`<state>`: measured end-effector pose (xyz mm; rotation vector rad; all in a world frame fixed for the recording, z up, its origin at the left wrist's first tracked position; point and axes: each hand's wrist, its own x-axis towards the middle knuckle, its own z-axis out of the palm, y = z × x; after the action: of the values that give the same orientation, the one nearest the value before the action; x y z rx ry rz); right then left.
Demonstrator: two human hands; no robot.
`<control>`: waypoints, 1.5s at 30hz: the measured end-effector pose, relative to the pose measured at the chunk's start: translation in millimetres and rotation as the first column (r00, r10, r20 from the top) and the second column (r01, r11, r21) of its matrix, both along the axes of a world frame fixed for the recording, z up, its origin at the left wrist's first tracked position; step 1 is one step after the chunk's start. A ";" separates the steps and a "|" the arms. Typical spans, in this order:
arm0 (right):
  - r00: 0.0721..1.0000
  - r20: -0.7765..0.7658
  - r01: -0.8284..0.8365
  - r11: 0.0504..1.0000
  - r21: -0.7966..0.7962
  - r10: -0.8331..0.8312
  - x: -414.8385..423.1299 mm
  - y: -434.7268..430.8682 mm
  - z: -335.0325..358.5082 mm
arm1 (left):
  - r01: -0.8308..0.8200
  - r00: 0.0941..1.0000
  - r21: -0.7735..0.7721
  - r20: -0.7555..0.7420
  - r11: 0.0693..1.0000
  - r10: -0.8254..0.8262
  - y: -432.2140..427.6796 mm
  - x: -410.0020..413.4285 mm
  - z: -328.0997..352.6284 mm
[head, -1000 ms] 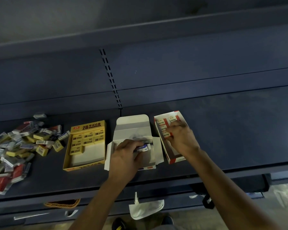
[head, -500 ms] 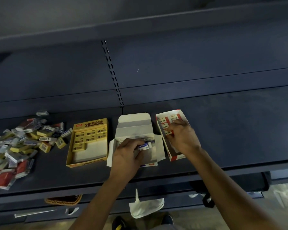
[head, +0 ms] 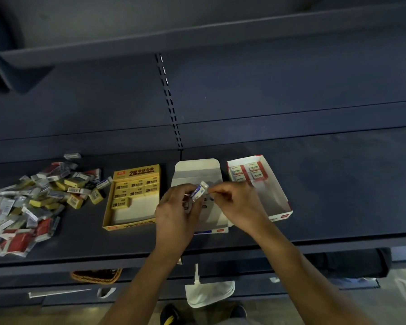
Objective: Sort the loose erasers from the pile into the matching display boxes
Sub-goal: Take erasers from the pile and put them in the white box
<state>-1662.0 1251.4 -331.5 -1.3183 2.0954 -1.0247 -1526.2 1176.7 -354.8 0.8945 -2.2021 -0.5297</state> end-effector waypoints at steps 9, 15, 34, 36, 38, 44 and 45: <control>0.970 0.243 0.034 0.996 -0.080 -0.013 10.8 -6.1 0.6 | 0.054 0.998 -0.009 -0.041 0.999 -0.054 3.2 -1.6 0.3; 0.993 0.095 0.066 0.997 -0.025 -0.064 3.1 -11.0 -4.2 | 0.115 0.993 -0.009 0.018 0.993 -0.115 2.8 0.2 -4.8; 0.803 -0.549 -0.072 0.953 0.295 0.231 -6.9 -16.4 -14.7 | 0.093 0.967 -0.081 0.246 0.992 -0.070 -15.6 15.9 -30.9; 0.802 -0.558 -0.057 0.957 0.285 0.214 -6.6 -16.6 -16.0 | 0.096 0.967 -0.096 0.243 0.991 -0.070 -15.0 16.1 -29.9; 0.799 -0.565 -0.049 0.959 0.280 0.205 -6.0 -16.2 -16.9 | 0.101 0.969 -0.108 0.235 0.989 -0.073 -14.4 16.1 -29.1; 0.796 -0.571 -0.059 0.965 0.255 0.199 -6.1 -12.6 -19.0 | 0.109 0.972 -0.127 0.223 0.986 -0.078 -12.2 15.1 -27.1; 0.797 -0.570 -0.059 0.965 0.255 0.200 -6.1 -11.9 -19.5 | 0.109 0.972 -0.126 0.220 0.986 -0.079 -12.1 15.1 -26.8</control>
<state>-1668.2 1239.5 -351.0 -1.7970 2.4141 -0.3026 -1511.1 1164.6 -381.7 0.8092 -2.4536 -0.3325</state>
